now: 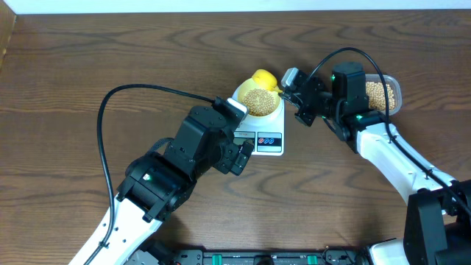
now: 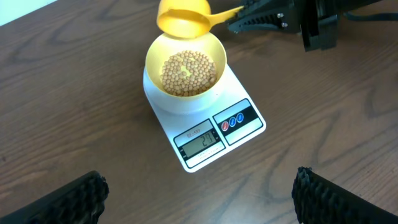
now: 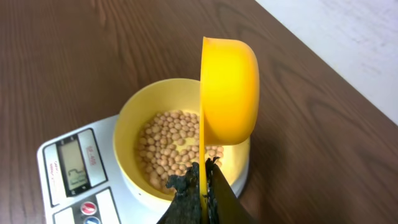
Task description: Scoop item into bowl and weigh 50g on scale
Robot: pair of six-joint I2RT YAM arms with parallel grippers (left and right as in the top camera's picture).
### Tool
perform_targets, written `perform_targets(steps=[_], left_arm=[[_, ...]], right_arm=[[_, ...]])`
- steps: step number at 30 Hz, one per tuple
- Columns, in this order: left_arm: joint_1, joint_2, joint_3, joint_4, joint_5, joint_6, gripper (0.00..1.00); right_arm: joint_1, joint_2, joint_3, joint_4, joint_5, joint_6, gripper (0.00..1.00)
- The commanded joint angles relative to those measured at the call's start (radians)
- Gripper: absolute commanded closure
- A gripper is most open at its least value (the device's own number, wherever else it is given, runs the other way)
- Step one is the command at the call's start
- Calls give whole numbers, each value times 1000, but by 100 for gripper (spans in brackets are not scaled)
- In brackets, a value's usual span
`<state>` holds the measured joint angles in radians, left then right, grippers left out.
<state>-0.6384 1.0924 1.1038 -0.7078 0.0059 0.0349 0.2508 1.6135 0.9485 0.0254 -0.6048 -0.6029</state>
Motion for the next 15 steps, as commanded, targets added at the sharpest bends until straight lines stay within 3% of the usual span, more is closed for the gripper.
perform_targets(steps=[1, 7, 15], left_arm=[[4, 5, 0, -3, 10, 17, 3], [4, 5, 0, -3, 10, 17, 3], [4, 5, 0, -3, 10, 17, 3]], right_arm=[[-24, 10, 3, 1, 1, -39, 99], [-58, 10, 3, 27, 3, -19, 99], [-118, 10, 3, 237, 19, 277, 99]])
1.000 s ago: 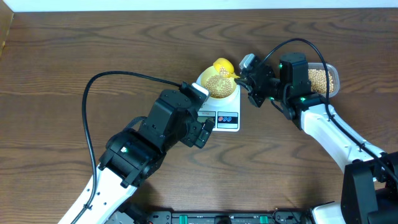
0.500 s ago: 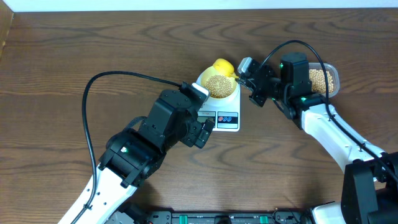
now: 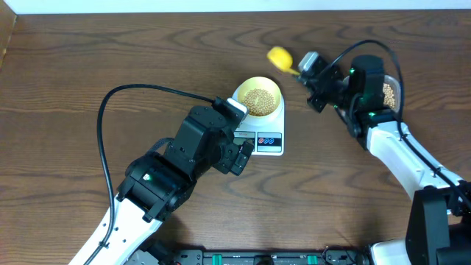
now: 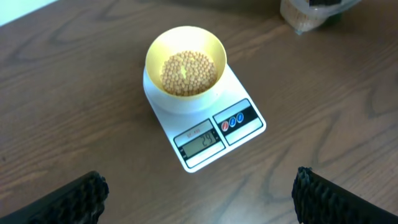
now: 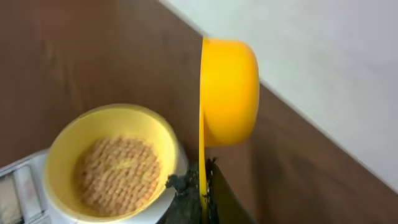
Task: Scoop item into bowl and weigh 50g on scale
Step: 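Move the empty scoop back to the bean tub with the right gripper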
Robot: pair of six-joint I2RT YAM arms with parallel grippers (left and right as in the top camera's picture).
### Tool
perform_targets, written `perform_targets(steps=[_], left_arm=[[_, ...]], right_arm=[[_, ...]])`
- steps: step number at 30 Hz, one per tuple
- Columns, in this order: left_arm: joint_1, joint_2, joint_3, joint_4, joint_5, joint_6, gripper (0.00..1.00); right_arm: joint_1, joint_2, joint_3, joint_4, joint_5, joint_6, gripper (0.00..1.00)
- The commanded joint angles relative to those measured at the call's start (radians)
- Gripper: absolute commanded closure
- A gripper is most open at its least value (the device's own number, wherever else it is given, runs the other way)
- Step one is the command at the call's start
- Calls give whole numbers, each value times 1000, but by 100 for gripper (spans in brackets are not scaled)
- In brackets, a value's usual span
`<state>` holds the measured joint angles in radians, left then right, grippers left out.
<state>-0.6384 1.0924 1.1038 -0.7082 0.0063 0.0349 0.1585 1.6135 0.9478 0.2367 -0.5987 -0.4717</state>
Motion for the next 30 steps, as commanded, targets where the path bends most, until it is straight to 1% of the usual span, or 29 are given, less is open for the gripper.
perform_targets(steps=[1, 3, 5, 8, 14, 20, 30], left_arm=[[4, 5, 0, -3, 9, 17, 3], [4, 5, 0, -3, 9, 17, 3], [4, 5, 0, -3, 9, 17, 3], [4, 5, 0, -3, 9, 17, 3], [4, 5, 0, -3, 9, 17, 3], [4, 5, 0, -3, 9, 17, 3], [4, 5, 0, -3, 9, 17, 3]], right_arm=[[-37, 10, 4, 43, 33, 195, 99], [-59, 10, 4, 51, 75, 270, 99], [-79, 10, 4, 47, 100, 307, 99], [-103, 9, 4, 43, 112, 306, 99], [-124, -19, 4, -30, 319, 305, 99], [-129, -113, 4, -127, 445, 269, 99], [-191, -279, 4, -359, 466, 284, 99]])
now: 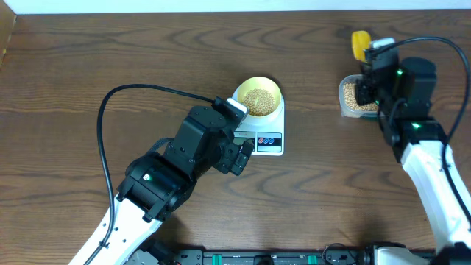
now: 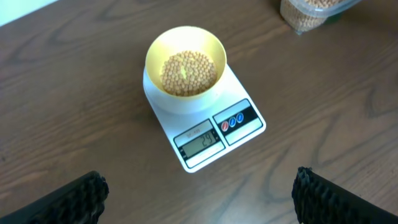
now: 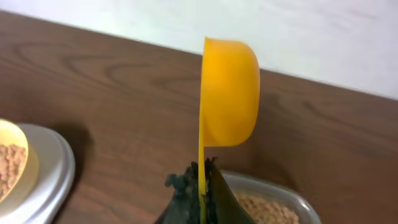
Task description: Scoop item into bowl and weigh 50g on scale
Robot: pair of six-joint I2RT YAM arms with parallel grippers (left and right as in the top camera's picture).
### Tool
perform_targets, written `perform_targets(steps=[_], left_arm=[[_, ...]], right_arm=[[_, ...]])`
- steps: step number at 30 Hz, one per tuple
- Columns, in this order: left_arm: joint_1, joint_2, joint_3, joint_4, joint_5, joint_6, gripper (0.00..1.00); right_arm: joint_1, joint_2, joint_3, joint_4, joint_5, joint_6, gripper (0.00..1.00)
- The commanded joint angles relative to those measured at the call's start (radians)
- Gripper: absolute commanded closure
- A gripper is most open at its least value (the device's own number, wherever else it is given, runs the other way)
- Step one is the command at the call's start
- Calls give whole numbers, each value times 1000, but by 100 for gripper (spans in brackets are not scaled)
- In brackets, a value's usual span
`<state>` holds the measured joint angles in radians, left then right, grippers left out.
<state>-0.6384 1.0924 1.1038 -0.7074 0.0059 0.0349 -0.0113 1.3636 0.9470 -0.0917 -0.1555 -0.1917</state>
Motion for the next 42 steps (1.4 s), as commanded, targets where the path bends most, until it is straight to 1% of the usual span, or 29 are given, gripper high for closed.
perform_targets(steps=[1, 7, 17, 21, 34, 42], left_arm=[[4, 5, 0, -3, 10, 17, 3], [4, 5, 0, -3, 10, 17, 3], [4, 5, 0, -3, 10, 17, 3], [4, 5, 0, -3, 10, 17, 3], [4, 5, 0, -3, 10, 17, 3], [4, 5, 0, -3, 10, 17, 3]], right_arm=[[-32, -37, 5, -60, 23, 4, 99], [-86, -29, 5, -194, 23, 21, 99], [-108, 47, 5, -280, 22, 33, 99], [-108, 90, 5, -271, 18, 72, 99], [-108, 184, 5, -270, 20, 87, 99], [-108, 206, 5, -264, 129, 87, 99]])
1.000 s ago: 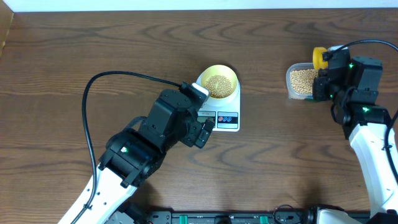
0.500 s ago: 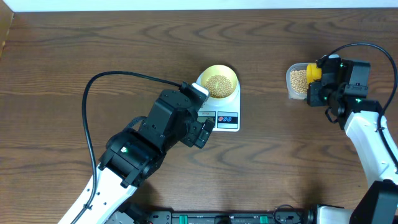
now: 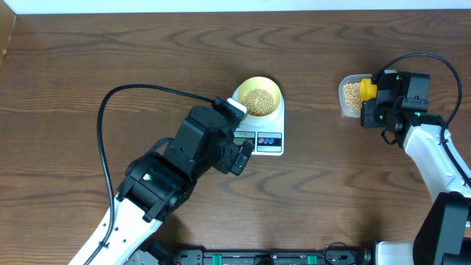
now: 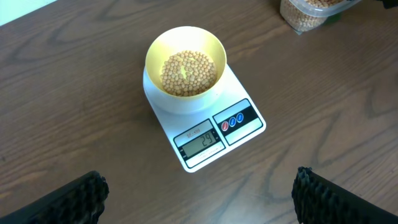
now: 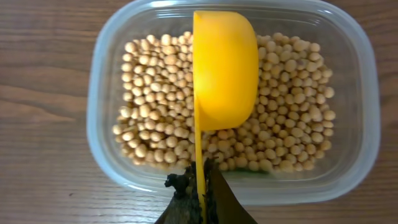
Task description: Scoop item into bowl and weigh 50g on scale
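A yellow bowl (image 3: 259, 97) partly filled with soybeans sits on the white scale (image 3: 266, 140); the bowl (image 4: 185, 62) and the scale's display (image 4: 200, 142), which reads about 29, show in the left wrist view. My right gripper (image 5: 200, 180) is shut on the handle of the yellow scoop (image 5: 225, 68), which hangs on its side over the clear tub of soybeans (image 5: 155, 130). Overhead, the scoop (image 3: 367, 90) is over the tub (image 3: 352, 96) at the right. My left gripper (image 4: 199, 199) stands open, back from the scale's near side, holding nothing.
The brown wooden table (image 3: 110, 59) runs to a white wall along its far edge. The left arm (image 3: 176, 165) and its black cable (image 3: 107, 118) lie left of the scale.
My right gripper with the scoop has moved from the table's far edge behind the tub to directly above the beans in the tub. The left arm, bowl and scale are unchanged.
The scoop was tipped on its side at the bowl's far rim, with beans in the bowl. Then my right gripper held it clear to the right of the scale, later behind the tub, and now over the tub's beans. The display reads about 29.
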Robot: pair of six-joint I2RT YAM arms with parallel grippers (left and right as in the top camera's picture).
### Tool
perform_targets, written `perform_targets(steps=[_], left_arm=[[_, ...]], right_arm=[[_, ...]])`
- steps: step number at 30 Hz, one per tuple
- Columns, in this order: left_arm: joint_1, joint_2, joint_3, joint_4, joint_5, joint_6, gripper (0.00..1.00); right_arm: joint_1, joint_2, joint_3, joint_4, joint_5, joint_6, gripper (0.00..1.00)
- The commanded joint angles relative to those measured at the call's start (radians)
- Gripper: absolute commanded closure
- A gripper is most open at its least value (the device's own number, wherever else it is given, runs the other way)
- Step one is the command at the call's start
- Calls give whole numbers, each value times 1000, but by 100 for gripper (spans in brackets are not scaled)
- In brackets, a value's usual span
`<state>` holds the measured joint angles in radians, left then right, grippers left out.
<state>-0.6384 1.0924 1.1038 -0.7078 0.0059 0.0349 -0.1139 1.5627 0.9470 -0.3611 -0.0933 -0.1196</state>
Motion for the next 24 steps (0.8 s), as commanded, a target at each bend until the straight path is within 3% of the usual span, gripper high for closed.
perform_targets(steps=[1, 12, 24], left_arm=[[4, 5, 0, -3, 10, 17, 3], [4, 5, 0, -3, 9, 17, 3], [4, 5, 0, -3, 10, 17, 3]], right_arm=[[-5, 7, 5, 5, 87, 14, 99], [-12, 7, 5, 5, 142, 14, 99], [-9, 31, 5, 2, 34, 14, 99]])
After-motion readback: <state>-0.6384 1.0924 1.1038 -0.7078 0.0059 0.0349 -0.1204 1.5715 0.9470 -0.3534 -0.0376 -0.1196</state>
